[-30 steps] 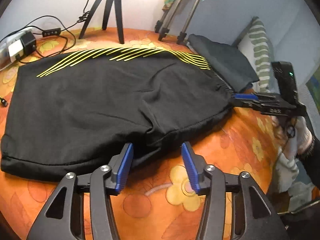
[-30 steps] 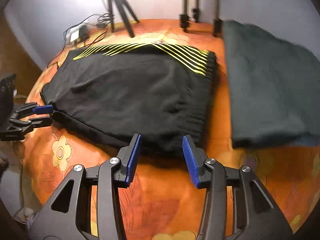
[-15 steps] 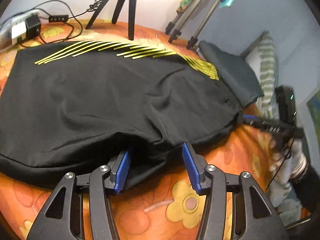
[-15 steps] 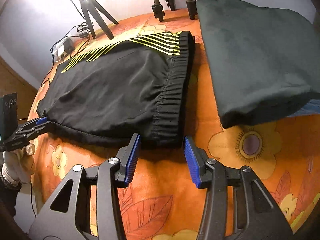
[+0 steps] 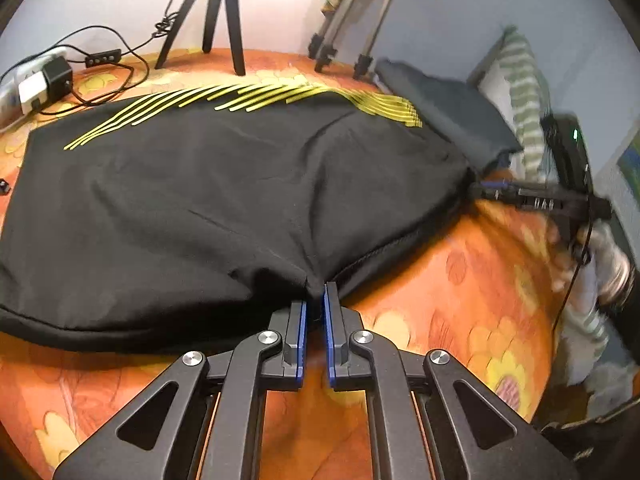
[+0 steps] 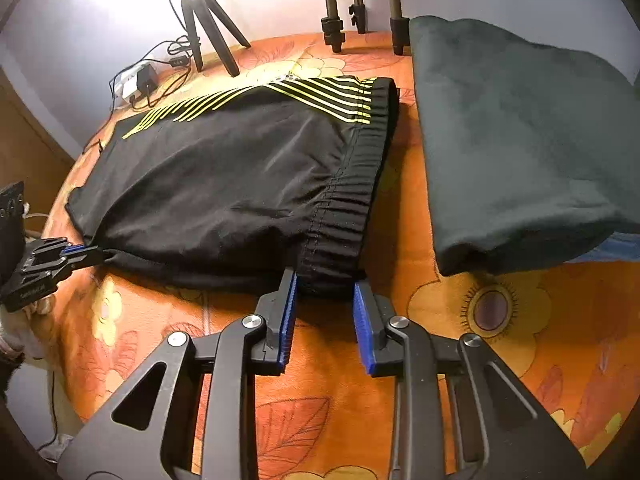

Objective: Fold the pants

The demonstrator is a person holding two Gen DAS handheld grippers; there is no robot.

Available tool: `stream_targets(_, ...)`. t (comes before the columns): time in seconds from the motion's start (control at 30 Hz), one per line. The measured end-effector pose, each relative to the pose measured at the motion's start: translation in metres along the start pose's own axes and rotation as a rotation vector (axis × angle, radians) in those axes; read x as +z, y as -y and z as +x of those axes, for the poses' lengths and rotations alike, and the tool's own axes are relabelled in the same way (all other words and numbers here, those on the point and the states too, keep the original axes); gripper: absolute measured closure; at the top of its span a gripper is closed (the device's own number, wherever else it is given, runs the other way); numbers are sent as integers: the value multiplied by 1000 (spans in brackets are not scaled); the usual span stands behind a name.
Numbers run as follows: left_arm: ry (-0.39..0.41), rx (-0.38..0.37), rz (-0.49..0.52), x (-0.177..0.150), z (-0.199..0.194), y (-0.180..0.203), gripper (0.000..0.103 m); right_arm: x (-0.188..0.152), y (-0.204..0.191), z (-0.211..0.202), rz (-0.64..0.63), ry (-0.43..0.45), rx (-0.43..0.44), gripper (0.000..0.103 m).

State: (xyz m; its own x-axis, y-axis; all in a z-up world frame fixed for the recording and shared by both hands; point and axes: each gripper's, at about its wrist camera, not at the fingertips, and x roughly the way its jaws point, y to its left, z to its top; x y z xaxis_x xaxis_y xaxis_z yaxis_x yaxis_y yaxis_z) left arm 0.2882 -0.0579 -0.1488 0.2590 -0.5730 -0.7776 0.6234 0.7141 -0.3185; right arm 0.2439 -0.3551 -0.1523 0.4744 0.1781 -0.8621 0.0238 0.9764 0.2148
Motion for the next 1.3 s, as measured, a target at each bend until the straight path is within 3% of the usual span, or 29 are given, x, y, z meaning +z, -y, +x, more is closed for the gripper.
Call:
stream_targets(0.27, -71, -1, 24, -9, -15, 1, 91, -11, 2, 1, -33, -7, -10, 75)
stream_targets(0.33, -49, -5, 41, -10, -27, 6, 91, -12, 2, 0, -34, -27, -21, 75)
stream_targets(0.47, 48, 17, 86, 6, -46, 16, 91, -11, -5, -19, -53, 36, -69, 74)
stream_targets(0.6, 60, 51, 108, 27, -30, 14, 91, 1, -26, -29, -106, 107, -108, 74)
stream_targets(0.8, -32, 102, 155, 18, 1, 10, 91, 14, -46, -6, -181, 67, -88, 74)
stream_targets(1.07, -52, 124, 165, 12, -7, 3, 87, 9, -23, -1, -121, 2, -20, 78)
stream_targets(1.13, -32, 142, 170, 13, -15, 4, 85, 8, -16, -11, -80, 27, 11, 72)
stream_targets(1.2, -2, 151, 170, 15, -23, 8, 85, 10, -5, -20, -32, 58, 31, 58)
stream_targets(1.3, 23, 139, 188, 17, -29, 23, 85, 17, 17, -27, 65, 85, 77, 58)
